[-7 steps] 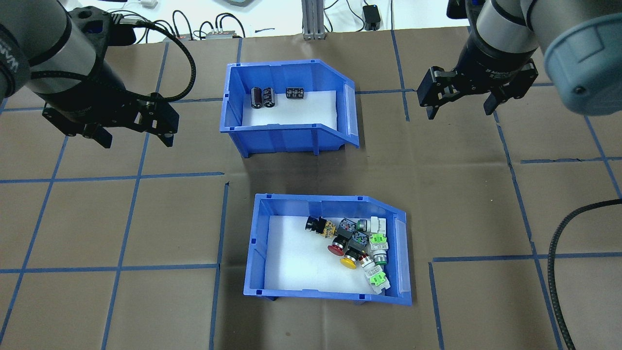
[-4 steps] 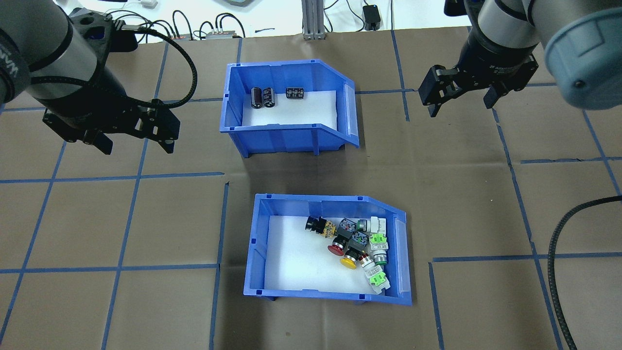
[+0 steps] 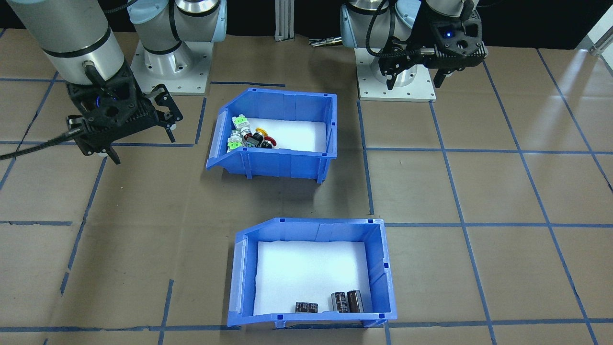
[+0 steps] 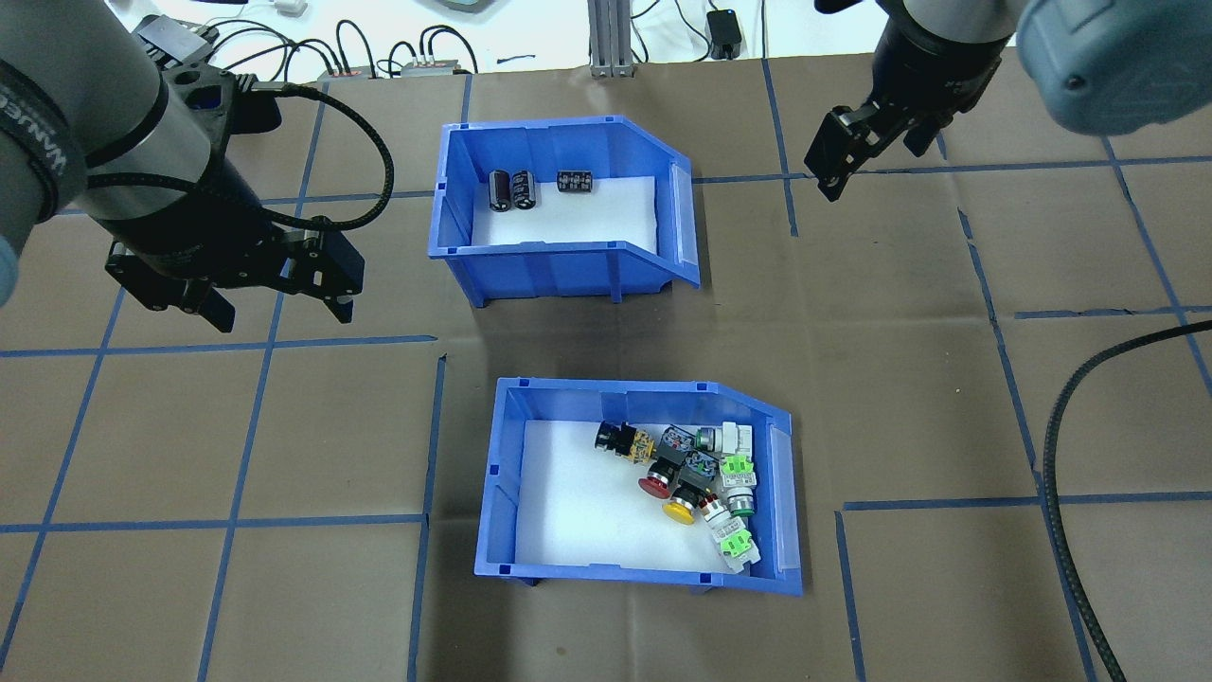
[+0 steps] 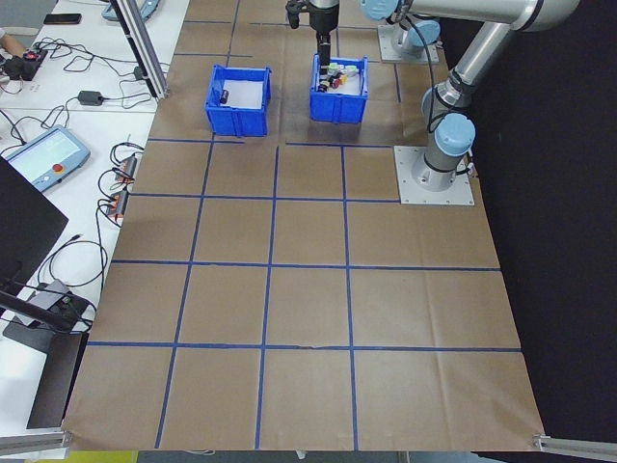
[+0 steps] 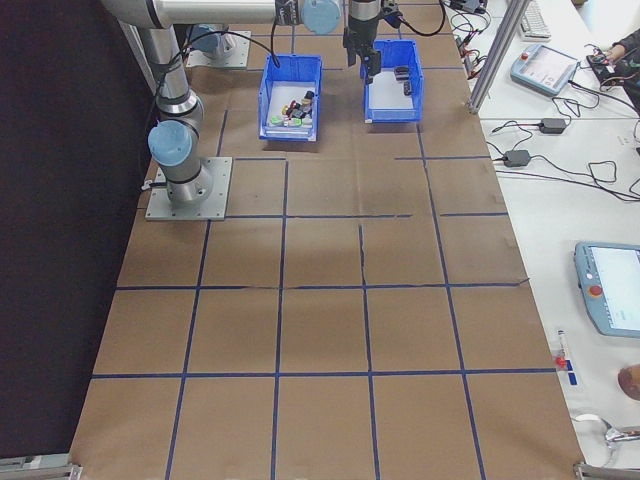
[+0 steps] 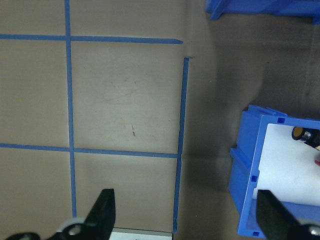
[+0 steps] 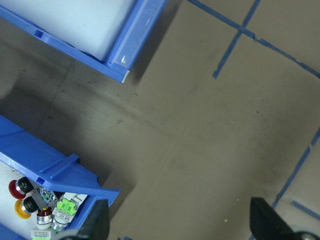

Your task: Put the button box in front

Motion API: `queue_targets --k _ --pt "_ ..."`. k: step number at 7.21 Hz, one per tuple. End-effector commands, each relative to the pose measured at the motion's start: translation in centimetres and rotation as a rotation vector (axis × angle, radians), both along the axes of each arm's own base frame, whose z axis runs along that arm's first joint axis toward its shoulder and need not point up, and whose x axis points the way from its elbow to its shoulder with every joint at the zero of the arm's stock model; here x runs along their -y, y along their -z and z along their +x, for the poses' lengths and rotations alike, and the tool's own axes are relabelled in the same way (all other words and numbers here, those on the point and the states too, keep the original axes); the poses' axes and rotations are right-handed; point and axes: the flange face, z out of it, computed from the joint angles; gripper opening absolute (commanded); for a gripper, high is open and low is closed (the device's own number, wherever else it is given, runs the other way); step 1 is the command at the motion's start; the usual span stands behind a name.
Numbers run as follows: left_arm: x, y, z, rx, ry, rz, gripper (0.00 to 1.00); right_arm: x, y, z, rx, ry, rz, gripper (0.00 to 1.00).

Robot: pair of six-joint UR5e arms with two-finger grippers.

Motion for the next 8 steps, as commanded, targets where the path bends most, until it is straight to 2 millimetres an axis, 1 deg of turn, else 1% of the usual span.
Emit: queue_targets --k 1,2,3,4,5,6,7,8 --pt "-0.8 2.1 -2.7 -0.036 -0.045 0.055 1.0 2.4 3.0 4.2 0.026 -0.235 0.037 1.0" --pt "-1.3 2.6 -4.3 -0.046 -0.063 0.056 1.0 3.1 4.7 7.5 0.025 -0.328 0.036 1.0" --pt "-2.3 2.4 -5.6 -0.088 -0.125 0.062 1.0 3.5 6.0 11.3 0.024 -0.395 0.022 1.0" --pt "-2.3 3.1 -6.7 -0.092 -0.249 0.087 1.0 3.8 7.3 14.9 0.022 -0.455 0.016 1.0" --pt "-2.9 3.7 -8.1 -0.117 -0.276 0.111 1.0 4.1 8.4 17.6 0.021 -0.533 0.01 1.0" --pt "-3.5 4.5 -8.0 -0.094 -0.457 0.13 1.0 4.1 9.4 20.5 0.01 -0.621 0.01 1.0" --pt "-4.0 5.6 -8.2 -0.066 -0.631 0.156 1.0 3.8 9.6 23.4 0.007 -0.672 0.002 1.0" --pt "-4.5 6.2 -8.4 -0.074 -0.709 0.135 1.0 4.5 9.9 24.8 0.004 -0.723 -0.008 1.0"
